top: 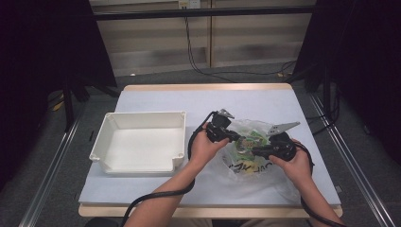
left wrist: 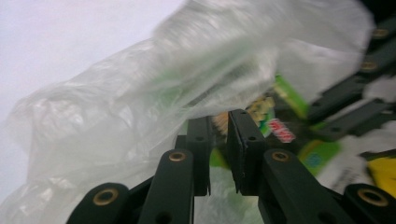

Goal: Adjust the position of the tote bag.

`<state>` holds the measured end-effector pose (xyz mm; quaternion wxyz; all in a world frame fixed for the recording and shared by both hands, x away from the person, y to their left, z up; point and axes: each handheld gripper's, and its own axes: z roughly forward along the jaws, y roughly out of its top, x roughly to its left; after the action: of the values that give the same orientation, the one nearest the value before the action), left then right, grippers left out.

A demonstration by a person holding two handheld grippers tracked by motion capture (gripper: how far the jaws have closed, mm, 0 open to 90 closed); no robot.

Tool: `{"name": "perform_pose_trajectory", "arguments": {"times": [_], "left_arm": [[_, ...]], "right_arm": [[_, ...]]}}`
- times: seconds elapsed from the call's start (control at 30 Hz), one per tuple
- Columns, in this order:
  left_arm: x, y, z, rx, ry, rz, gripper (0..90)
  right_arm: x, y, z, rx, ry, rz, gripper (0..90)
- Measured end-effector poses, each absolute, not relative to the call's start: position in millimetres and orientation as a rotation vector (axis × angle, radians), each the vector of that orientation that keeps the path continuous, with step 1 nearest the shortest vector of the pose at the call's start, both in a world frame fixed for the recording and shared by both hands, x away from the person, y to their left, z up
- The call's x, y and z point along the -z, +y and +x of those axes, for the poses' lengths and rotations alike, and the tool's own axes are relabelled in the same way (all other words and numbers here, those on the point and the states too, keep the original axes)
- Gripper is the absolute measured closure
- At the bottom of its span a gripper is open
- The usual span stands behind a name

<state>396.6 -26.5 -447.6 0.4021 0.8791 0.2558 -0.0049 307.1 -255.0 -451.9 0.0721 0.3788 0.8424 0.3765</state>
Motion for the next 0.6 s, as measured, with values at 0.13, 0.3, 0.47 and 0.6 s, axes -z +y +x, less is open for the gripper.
{"name": "perform_pose_trajectory", "arguments": {"times": [0.13,0.3,0.47,0.6], "left_arm": [[458.1,-22.4,401.9,0.016,0.703,2.21,82.1],[464.5,-18.3,405.6,0.01,0.746,2.227,83.3],[460.0,-14.4,398.1,0.02,0.692,2.235,76.6],[449.5,-10.2,387.9,0.055,0.646,2.204,66.6]], "right_arm": [[460.3,-263.3,297.6,-1.11,2.537,1.157,82.3],[463.0,-274.2,283.7,-1.155,2.513,1.16,82.4],[462.2,-281.4,275.8,-1.156,2.5,1.166,80.8],[456.2,-282.3,273.5,-1.189,2.464,1.174,76.4]]}}
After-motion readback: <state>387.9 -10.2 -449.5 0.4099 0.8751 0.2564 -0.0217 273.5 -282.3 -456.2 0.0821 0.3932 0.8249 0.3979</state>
